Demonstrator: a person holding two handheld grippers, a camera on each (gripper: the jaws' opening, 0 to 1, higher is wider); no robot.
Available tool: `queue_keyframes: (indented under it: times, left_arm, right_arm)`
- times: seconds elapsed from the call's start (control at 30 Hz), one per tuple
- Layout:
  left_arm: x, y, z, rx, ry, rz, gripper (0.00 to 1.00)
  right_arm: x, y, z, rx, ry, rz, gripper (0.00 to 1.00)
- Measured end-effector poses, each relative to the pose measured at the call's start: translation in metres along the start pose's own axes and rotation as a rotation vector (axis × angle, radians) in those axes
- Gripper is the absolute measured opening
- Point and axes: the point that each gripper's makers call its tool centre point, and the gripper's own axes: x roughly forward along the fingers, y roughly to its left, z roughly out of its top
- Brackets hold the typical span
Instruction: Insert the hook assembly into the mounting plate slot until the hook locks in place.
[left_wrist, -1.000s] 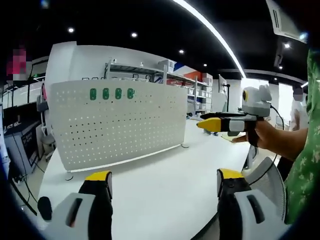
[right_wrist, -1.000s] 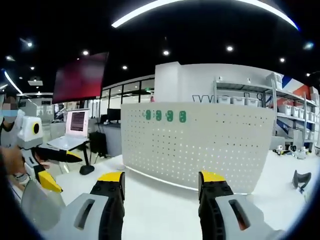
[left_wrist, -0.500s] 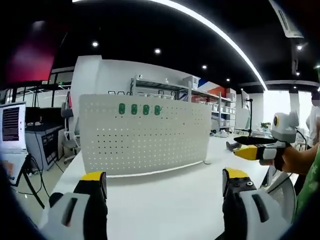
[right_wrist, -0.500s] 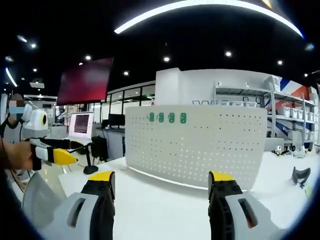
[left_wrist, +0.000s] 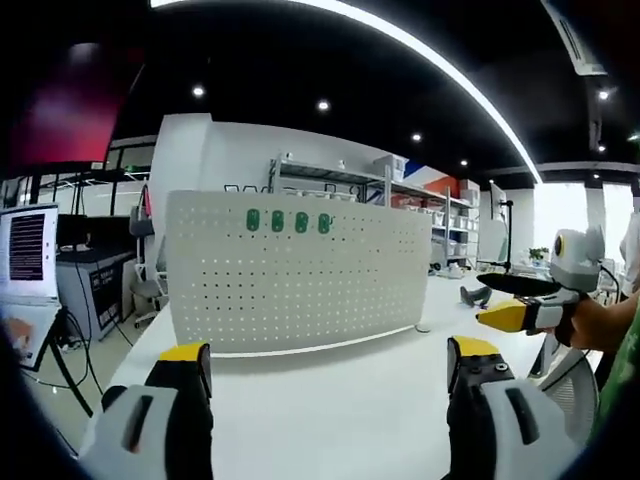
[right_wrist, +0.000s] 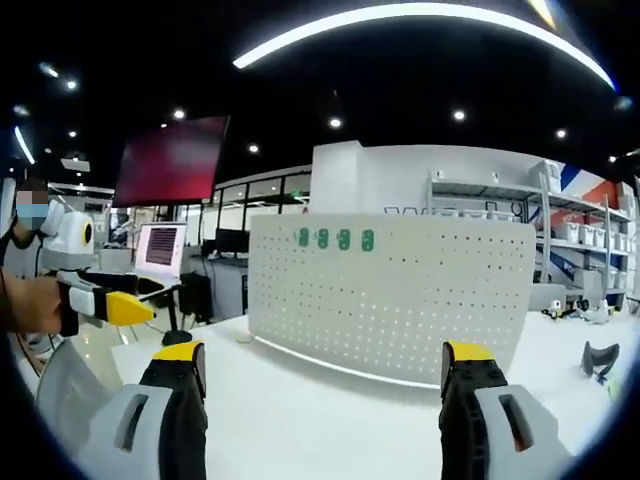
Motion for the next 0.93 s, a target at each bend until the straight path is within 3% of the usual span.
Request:
queue_keyframes:
  times: [0.93]
  left_arm:
    - [0.0005,0.0012,0.0061,0.001,-0.01,0.01,1.0]
  right_arm:
    - [-0.0027,-0.0005,0.0065,-0.005,-0.016,0.005,1.0]
